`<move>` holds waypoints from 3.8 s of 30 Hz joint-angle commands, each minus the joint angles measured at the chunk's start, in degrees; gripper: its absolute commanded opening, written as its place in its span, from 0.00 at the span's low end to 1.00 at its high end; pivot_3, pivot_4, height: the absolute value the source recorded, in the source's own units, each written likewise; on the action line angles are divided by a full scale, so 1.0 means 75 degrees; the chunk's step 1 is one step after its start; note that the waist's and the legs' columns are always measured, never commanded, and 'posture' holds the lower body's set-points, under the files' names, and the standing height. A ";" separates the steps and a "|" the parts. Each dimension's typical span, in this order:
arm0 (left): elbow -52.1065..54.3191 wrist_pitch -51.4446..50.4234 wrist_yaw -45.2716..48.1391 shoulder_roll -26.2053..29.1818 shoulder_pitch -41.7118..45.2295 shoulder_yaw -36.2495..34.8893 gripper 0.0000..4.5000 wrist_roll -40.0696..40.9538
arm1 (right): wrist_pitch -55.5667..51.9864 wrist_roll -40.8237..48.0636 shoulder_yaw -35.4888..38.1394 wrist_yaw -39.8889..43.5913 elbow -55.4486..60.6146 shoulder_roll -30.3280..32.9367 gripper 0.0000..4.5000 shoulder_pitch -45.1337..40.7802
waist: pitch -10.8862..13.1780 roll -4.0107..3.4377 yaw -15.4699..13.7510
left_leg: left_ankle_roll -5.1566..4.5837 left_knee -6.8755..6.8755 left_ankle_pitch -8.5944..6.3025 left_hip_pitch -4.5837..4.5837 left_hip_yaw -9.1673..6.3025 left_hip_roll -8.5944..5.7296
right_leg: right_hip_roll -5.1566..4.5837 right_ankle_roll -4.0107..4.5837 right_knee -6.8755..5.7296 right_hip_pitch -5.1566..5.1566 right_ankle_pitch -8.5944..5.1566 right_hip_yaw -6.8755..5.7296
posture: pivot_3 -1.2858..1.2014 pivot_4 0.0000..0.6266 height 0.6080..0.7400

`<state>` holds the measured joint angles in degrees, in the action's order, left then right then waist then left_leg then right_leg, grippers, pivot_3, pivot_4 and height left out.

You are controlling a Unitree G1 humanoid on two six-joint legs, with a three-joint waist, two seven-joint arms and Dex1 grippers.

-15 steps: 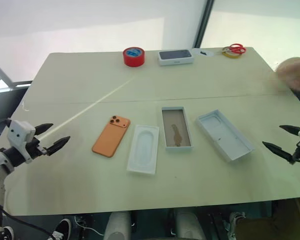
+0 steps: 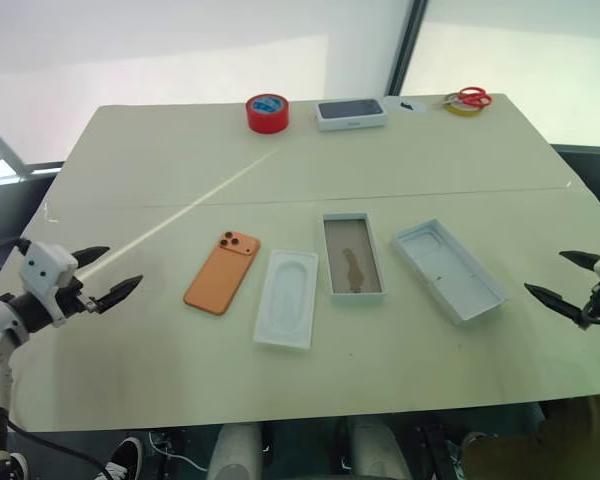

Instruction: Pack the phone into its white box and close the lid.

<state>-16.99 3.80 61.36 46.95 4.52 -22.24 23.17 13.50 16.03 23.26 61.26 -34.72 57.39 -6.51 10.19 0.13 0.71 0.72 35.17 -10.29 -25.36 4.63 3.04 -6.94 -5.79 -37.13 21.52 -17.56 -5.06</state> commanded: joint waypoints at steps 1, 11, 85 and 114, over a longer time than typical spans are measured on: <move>0.0312 0.0085 0.0149 0.0055 -0.0002 -0.0185 0.98 0.0215 | -0.0027 0.0083 0.0131 -0.0076 0.0342 0.0044 0.98 0.0009 | 0.0000 -0.0001 -0.0003 | 0.0000 0.0000 0.0000 0.0000 0.0000 0.0000 | 0.0000 0.0000 0.0000 0.0000 0.0000 0.0000 | 0.52 0.24 1.00; 0.0617 0.0586 -0.0658 -0.0139 0.0363 0.0371 0.98 -0.0661 | -0.0090 0.0014 0.0051 -0.0081 0.0539 0.0098 0.98 -0.0150 | 0.0000 -0.0001 -0.0005 | -0.0012 0.0000 0.0007 0.0000 0.0002 -0.0004 | 0.0000 -0.0010 0.0001 -0.0005 0.0005 0.0001 | 0.52 0.24 1.00; 0.2678 -1.0260 -0.4589 -0.3391 0.3258 -0.0125 0.01 0.3643 | -0.1167 -0.0954 -0.4028 0.0170 0.4576 -0.1978 1.00 -0.0934 | 0.0009 0.0030 -0.0181 | -0.0021 0.0029 0.0015 -0.0004 -0.0012 -0.0024 | 0.0018 -0.0035 -0.0017 -0.0039 0.0020 0.0010 | 0.52 0.24 1.00; 0.2500 -1.0247 -0.6746 -0.4829 0.3795 -0.0580 0.00 0.4736 | -0.2311 -0.1094 -0.5202 0.0357 0.4527 -0.3656 0.22 -0.2294 | 0.0028 0.0073 -0.0176 | -0.0003 0.0026 0.0026 -0.0004 -0.0006 -0.0031 | 0.0029 -0.0054 -0.0025 -0.0044 0.0031 0.0005 | 0.52 0.24 1.00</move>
<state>1.94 -74.28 9.83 10.97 32.93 -27.35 58.12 -3.80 6.08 -16.61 63.13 -3.40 29.84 -22.54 10.40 0.68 -0.61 0.70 35.36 -10.10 -25.38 4.57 2.81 -6.70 -6.19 -37.32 21.19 -17.32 -5.02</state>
